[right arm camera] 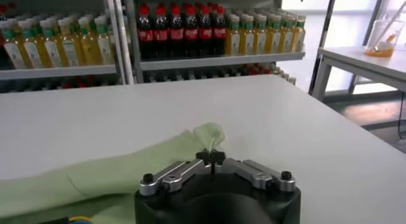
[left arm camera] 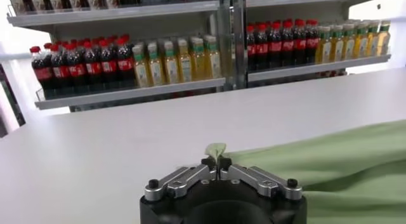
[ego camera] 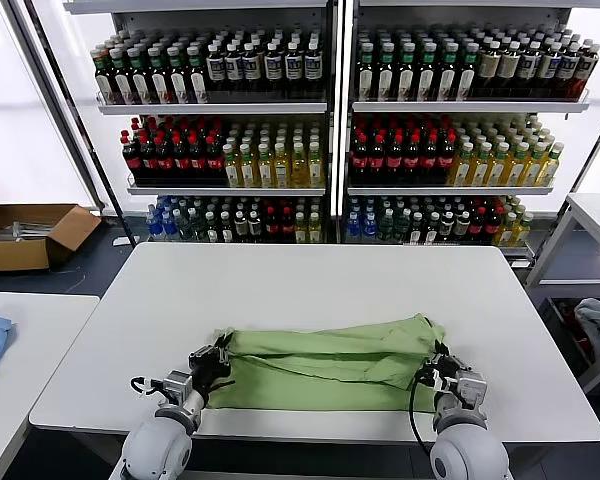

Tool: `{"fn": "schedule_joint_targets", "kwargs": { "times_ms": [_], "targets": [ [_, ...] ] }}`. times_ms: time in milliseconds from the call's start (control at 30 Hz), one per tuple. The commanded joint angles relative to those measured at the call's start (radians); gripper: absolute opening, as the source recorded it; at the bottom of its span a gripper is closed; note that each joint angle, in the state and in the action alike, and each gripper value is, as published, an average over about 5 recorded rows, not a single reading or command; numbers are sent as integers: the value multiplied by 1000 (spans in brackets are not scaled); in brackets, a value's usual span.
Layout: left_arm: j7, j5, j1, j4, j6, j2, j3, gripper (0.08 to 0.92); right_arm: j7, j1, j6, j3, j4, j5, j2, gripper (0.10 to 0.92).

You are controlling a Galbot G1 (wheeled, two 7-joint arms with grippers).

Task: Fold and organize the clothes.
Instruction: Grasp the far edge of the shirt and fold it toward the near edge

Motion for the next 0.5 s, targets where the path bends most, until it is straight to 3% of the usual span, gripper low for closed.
{"fn": "schedule_joint_targets", "kwargs": {
  "times_ms": [33,200,500],
  "targets": [
    [8,35,23,-3,-2,-7,4,87,-3,-38,2,-18,-7,-37,7,105],
    [13,67,22,0,0,-11,5,120,4,-48,10,-29,-30,-59,18,105],
    [-1,77,17,-33,6,-14,-5,369,17,-48,21,-35,-42,-100,19,130]
  ]
}}
